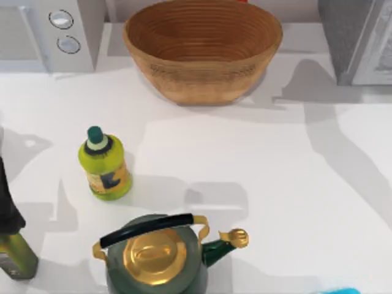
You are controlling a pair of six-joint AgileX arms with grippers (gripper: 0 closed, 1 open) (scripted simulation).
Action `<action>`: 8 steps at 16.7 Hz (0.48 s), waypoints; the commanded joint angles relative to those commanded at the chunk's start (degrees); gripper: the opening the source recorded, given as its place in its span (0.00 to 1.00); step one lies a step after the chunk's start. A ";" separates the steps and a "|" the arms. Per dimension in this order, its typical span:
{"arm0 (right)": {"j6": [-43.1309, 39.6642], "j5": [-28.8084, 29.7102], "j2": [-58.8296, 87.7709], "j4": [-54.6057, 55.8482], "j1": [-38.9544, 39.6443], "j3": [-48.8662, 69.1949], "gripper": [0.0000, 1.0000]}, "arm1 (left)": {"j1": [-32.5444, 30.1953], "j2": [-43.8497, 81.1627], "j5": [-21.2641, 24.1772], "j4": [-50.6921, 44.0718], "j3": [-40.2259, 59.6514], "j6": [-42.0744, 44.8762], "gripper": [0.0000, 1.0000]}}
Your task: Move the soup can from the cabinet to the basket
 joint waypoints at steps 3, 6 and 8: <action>-0.07 2.33 -2.34 -2.46 2.44 0.38 0.00 | 0.00 0.00 0.00 0.00 0.00 0.00 1.00; 0.01 2.24 -2.22 -2.35 2.21 -0.07 0.00 | 0.00 0.00 0.00 0.00 0.00 0.00 1.00; -0.02 1.97 -2.50 -2.21 2.07 -0.64 0.00 | 0.00 0.00 0.00 0.00 0.00 0.00 1.00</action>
